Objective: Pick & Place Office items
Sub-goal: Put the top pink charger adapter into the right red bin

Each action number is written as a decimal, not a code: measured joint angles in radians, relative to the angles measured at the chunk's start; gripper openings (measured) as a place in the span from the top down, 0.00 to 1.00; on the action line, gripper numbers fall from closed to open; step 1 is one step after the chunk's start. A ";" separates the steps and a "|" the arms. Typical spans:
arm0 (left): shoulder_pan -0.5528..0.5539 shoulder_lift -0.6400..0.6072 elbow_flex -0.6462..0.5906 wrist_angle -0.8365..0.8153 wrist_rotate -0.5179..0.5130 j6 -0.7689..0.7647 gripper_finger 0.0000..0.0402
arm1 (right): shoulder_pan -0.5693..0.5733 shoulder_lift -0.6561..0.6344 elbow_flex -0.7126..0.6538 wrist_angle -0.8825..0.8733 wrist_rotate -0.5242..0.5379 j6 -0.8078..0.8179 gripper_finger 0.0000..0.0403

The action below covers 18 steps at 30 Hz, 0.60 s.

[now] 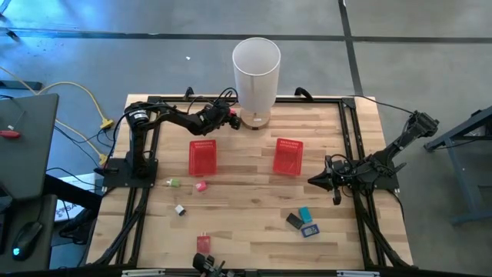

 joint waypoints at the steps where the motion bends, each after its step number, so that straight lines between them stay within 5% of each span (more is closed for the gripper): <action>1: 0.000 0.000 0.000 0.000 0.000 0.000 0.37 | 0.000 0.000 0.000 0.000 0.001 0.000 0.99; 18: -0.018 -0.002 0.000 -0.003 0.003 0.004 0.37 | 0.000 0.000 0.000 0.000 0.002 0.004 0.99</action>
